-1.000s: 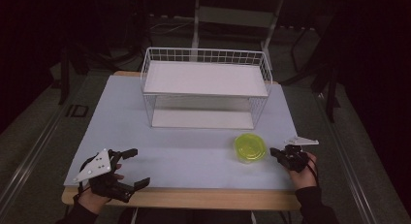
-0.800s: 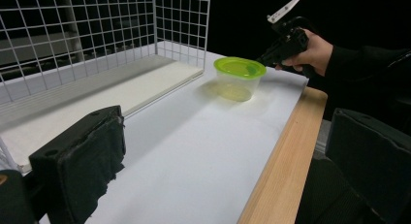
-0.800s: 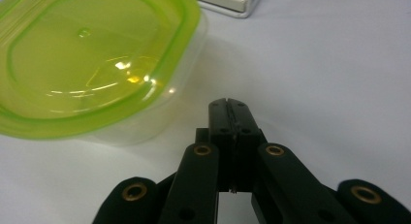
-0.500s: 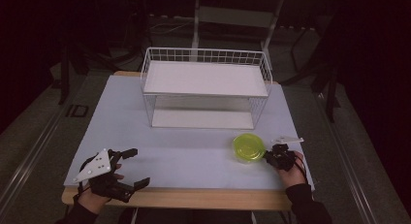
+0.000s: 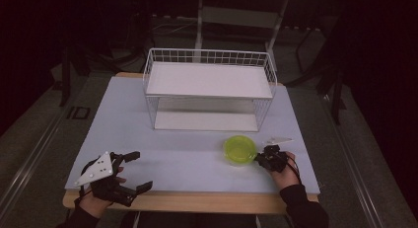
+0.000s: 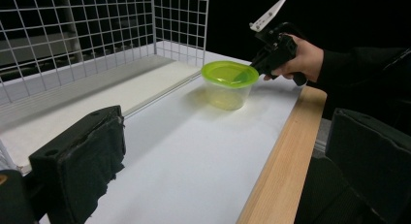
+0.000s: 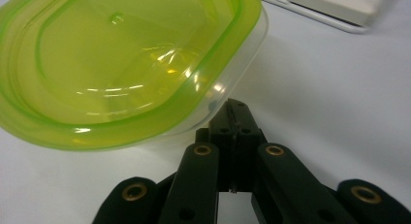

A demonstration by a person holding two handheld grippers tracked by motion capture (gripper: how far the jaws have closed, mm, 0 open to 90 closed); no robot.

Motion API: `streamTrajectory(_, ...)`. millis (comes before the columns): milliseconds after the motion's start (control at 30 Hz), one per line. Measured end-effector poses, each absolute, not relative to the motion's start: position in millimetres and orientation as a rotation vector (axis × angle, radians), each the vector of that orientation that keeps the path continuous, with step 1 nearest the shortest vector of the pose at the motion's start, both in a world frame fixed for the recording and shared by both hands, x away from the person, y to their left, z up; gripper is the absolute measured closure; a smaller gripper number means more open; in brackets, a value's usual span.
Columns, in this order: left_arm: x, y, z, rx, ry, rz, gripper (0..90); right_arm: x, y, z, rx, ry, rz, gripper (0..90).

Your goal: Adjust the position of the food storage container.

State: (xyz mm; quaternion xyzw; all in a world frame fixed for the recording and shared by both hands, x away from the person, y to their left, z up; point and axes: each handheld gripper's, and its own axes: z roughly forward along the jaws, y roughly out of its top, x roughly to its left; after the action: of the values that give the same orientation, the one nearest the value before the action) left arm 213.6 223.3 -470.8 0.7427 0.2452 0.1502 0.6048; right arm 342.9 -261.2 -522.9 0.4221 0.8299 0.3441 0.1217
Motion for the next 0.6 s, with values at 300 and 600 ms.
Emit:
streamTrajectory(300, 213, 223, -471, 1.716, 0.567, 0.347, 1.8, 344, -237, -523, 1.199, 2.469, 1.036, 90.0)
streamTrajectory(600, 213, 223, -471, 1.714, 0.567, 0.343, 1.8, 343, -217, -525, 1.164, 2.505, 1.03, 90.0)
